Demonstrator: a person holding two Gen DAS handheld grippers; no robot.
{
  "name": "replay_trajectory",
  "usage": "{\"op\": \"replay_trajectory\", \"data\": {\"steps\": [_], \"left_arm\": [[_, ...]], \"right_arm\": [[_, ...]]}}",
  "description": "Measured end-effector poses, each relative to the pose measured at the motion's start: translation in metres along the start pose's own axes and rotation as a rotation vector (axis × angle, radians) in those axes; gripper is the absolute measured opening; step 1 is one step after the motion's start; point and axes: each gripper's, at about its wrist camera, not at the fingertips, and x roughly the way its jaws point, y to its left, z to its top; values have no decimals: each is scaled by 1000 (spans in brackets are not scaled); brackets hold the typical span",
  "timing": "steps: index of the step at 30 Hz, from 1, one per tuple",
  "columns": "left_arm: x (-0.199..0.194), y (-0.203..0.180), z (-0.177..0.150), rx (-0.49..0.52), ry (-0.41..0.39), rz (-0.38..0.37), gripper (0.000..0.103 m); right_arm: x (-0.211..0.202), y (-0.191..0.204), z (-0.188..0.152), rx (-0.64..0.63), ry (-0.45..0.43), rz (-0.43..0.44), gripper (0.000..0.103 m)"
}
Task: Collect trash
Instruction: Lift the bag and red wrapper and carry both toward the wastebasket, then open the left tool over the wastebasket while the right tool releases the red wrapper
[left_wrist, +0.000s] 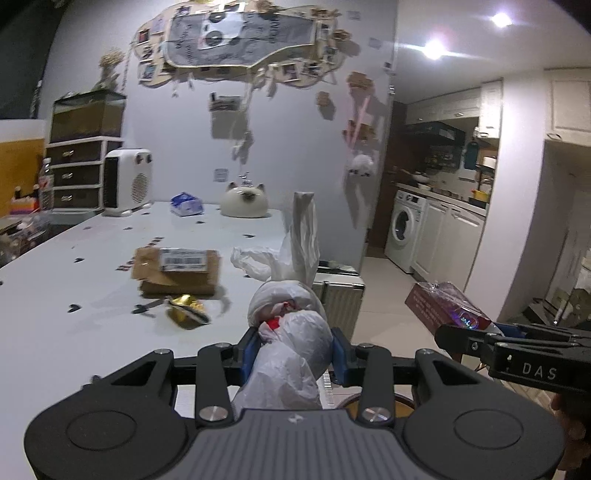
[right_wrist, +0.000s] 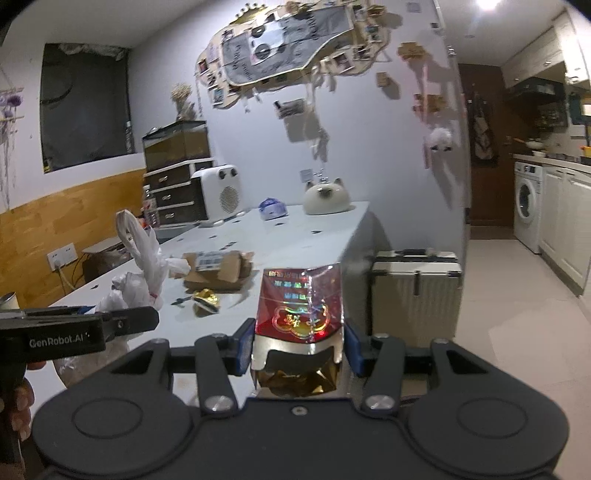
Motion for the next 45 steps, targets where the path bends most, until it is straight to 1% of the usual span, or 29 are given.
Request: {"op": "replay_trajectory", "data": {"steps": [10, 13, 18, 22, 30, 34, 39, 42, 45], "left_arm": [[3, -52, -5, 33, -3, -85, 41], [11, -66, -7, 37, 7, -110, 41], [35, -92, -13, 35, 36, -147, 41], [62, -111, -31, 9, 109, -186, 41], [132, -140, -80, -35, 296, -195, 41], [179, -148, -104, -64, 384, -186, 41], [238, -154, -132, -64, 473, -181, 41], [271, -151, -150, -63, 527, -219, 41], [302, -149, -170, -25, 581, -261, 41]], "right_arm": [[-39, -40, -9, 37, -24, -85, 50], [-45, -52, -10, 52, -25, -109, 50], [-47, -80, -16, 88, -12, -154, 50], [-41, -102, -24, 106, 23, -179, 50], [-14, -145, -59, 182, 141, -207, 50], [1, -165, -77, 225, 185, -209, 50], [27, -186, -99, 280, 256, -215, 50], [40, -196, -109, 304, 287, -220, 50], [51, -203, -116, 321, 310, -225, 50]]}}
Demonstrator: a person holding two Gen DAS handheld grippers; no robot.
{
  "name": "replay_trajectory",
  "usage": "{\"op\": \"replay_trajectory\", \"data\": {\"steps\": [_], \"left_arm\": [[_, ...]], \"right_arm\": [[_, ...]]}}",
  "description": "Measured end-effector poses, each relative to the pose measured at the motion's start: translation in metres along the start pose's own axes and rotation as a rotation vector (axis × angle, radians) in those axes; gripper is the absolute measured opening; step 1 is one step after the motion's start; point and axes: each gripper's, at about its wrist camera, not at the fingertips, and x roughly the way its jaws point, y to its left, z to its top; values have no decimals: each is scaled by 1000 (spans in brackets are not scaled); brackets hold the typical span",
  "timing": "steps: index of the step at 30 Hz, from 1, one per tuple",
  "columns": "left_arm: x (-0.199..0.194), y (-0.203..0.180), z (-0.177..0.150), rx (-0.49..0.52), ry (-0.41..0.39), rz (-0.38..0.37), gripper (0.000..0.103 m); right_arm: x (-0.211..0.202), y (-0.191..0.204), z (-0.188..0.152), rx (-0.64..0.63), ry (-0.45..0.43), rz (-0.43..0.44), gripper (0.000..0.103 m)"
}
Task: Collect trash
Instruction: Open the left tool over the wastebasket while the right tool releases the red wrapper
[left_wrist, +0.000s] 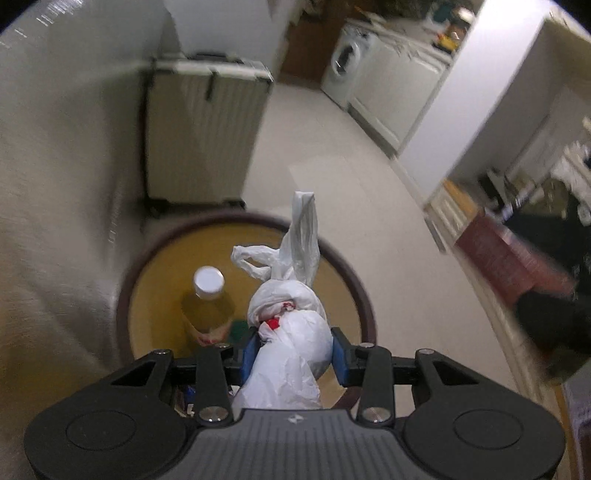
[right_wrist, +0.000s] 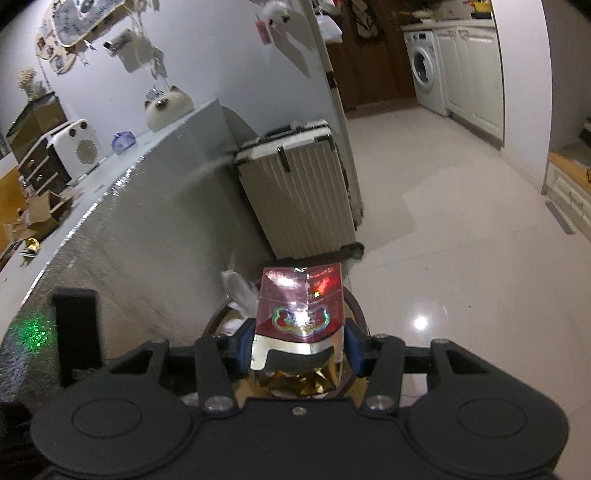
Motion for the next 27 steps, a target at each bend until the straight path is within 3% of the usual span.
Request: {"op": "replay_trajectory", "data": {"steps": [5, 6, 7, 9, 15, 20, 24, 27], "left_arm": [[36, 16, 1, -5, 52, -28, 43], [40, 19, 1, -13, 57, -39, 51], [41, 20, 0, -22, 61, -41, 70], [40, 22, -2, -28, 54, -16, 86], [27, 30, -14, -28, 82, 67, 86], [9, 31, -29, 36, 76, 124, 87], [1, 29, -31, 41, 83, 137, 97], [-3, 28, -31, 40, 85, 137, 101]], "right_arm": [[23, -5, 4, 16, 34, -11, 50], [28, -5, 5, 20, 43, -10, 50], [33, -6, 5, 22, 51, -7, 50], [44, -6, 8, 24, 68, 0, 50], [82, 0, 12, 18, 133, 12, 50], [106, 6, 10, 2, 196, 24, 56], [126, 5, 4, 12, 252, 22, 64], [130, 6, -2, -20, 285, -39, 68]]}}
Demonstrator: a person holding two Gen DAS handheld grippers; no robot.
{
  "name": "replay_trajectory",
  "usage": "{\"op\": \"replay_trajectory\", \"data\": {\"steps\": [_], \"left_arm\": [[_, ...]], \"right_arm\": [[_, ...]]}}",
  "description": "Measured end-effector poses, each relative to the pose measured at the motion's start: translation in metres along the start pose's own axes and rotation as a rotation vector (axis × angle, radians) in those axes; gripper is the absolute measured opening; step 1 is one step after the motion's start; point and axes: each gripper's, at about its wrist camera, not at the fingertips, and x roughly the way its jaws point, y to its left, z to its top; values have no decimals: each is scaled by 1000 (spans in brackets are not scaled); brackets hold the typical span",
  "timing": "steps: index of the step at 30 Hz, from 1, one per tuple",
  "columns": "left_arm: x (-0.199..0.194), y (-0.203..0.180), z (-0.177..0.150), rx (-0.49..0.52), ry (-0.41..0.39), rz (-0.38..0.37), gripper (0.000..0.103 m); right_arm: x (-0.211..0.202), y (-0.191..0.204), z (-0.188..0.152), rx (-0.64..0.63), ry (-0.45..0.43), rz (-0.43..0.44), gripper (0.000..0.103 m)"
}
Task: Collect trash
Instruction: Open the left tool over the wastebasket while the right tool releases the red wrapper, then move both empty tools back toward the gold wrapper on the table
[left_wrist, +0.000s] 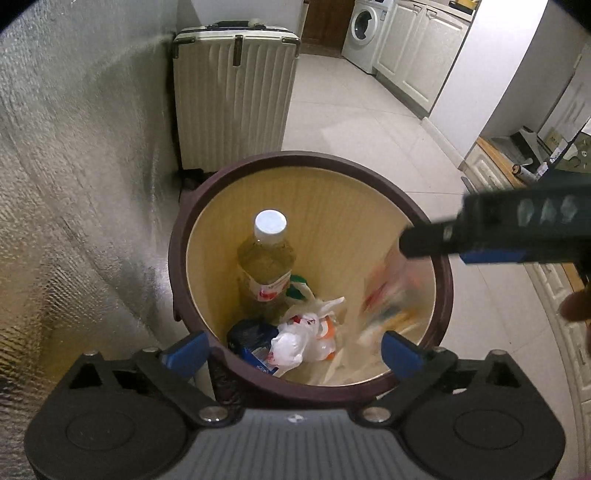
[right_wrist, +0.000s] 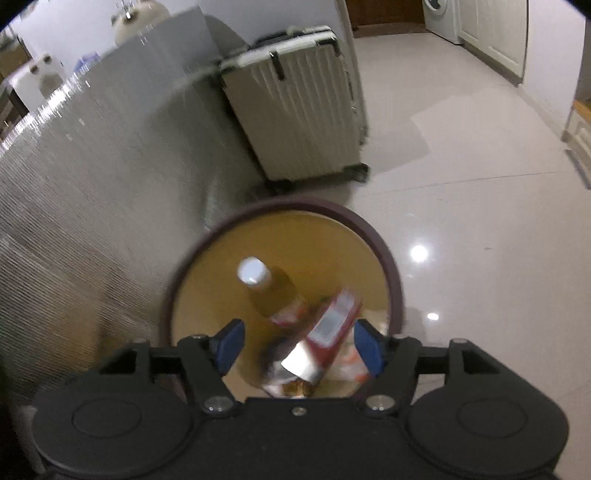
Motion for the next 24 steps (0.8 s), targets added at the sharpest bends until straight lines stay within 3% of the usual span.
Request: {"op": "replay_trajectory", "data": {"steps": [10, 24], "left_arm": [[-16, -5, 1, 7, 28, 23, 103], [-37, -11, 3, -8, 18, 23, 103]], "right_arm": [[-11, 1, -11, -72, 56, -41, 76], [-33, 2, -12, -136, 37, -14, 101]]}}
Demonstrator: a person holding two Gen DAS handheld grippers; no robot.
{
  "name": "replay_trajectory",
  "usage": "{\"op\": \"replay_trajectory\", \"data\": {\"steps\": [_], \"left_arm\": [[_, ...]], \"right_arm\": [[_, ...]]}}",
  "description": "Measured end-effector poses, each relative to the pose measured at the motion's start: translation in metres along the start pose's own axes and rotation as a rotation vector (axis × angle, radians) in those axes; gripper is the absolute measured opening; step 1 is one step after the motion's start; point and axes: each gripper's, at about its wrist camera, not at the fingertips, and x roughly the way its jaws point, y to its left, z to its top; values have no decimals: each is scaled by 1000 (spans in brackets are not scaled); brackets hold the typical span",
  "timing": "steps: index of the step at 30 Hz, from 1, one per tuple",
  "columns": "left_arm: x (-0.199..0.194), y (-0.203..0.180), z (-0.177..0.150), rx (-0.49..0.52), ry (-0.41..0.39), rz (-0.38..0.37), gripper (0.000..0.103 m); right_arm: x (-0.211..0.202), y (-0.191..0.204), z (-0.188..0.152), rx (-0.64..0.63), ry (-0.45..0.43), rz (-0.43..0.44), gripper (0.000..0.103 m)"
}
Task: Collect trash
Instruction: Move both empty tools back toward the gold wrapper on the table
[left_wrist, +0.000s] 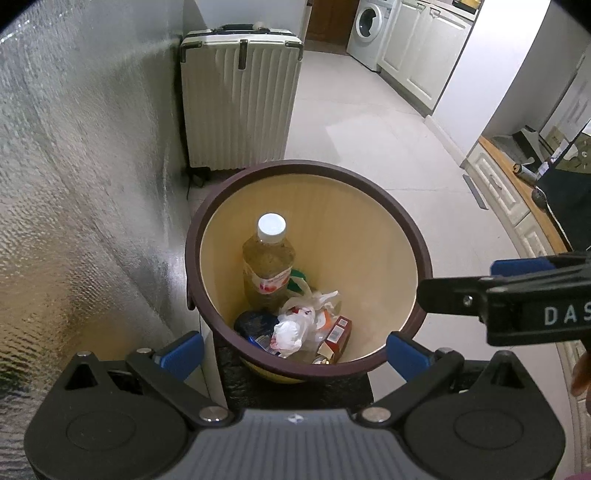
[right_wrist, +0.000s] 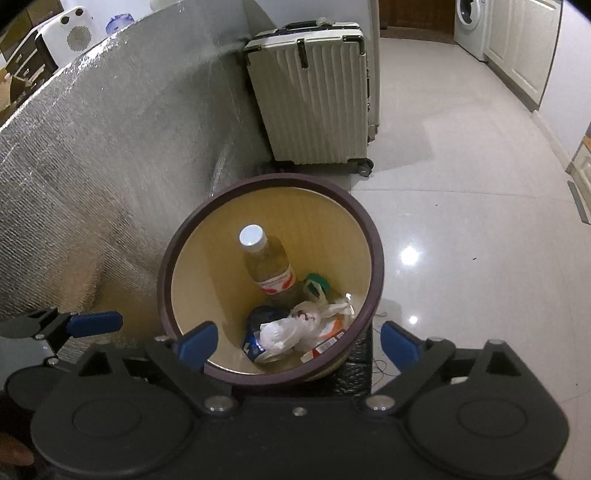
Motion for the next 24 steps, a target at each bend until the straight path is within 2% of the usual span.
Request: {"op": "replay_trajectory", "data": {"steps": [9, 24], "left_arm": [[-20, 0, 1, -33, 4, 6, 103], [-70, -10, 9, -14, -62, 12, 103]], "right_arm": [[-26, -3, -6, 10, -58, -32, 103], [-81, -5, -16, -8, -144, -75, 103]]}}
